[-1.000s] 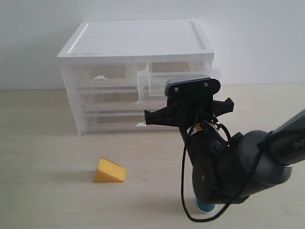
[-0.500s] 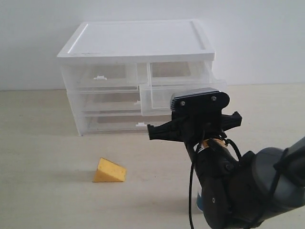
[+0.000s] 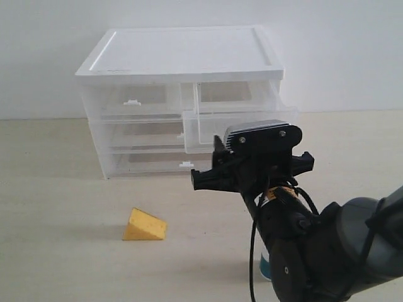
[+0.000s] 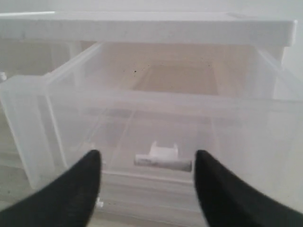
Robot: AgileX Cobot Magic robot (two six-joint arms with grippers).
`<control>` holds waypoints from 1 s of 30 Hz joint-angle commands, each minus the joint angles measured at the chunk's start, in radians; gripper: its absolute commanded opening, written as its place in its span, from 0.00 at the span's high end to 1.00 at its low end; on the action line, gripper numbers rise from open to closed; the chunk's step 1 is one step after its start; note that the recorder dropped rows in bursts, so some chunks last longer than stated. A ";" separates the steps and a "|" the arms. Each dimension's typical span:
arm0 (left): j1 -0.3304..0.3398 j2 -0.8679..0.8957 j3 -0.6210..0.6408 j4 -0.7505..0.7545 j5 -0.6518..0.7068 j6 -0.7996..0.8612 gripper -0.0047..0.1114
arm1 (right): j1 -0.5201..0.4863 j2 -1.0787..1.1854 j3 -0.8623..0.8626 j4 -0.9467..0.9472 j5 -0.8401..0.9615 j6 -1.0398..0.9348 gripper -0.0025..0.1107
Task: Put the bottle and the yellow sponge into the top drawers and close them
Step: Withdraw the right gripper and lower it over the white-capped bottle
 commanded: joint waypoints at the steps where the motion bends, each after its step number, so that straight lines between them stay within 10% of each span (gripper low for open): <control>1: 0.003 -0.004 0.003 -0.007 -0.003 -0.006 0.92 | 0.006 -0.007 0.004 0.025 0.050 0.001 0.17; 10: 0.003 -0.004 0.003 -0.007 -0.003 -0.006 0.92 | 0.081 -0.191 0.004 0.269 0.359 -0.347 0.17; 15: 0.003 -0.004 0.003 -0.007 -0.003 -0.006 0.92 | 0.079 -0.341 0.004 0.379 0.644 -0.557 0.44; 20: 0.003 -0.004 0.003 -0.007 -0.003 -0.006 0.92 | 0.079 -0.452 0.004 0.526 0.862 -0.847 0.98; 30: 0.003 -0.004 0.003 -0.007 -0.003 -0.006 0.92 | -0.255 -0.494 -0.123 0.437 1.964 -1.120 0.98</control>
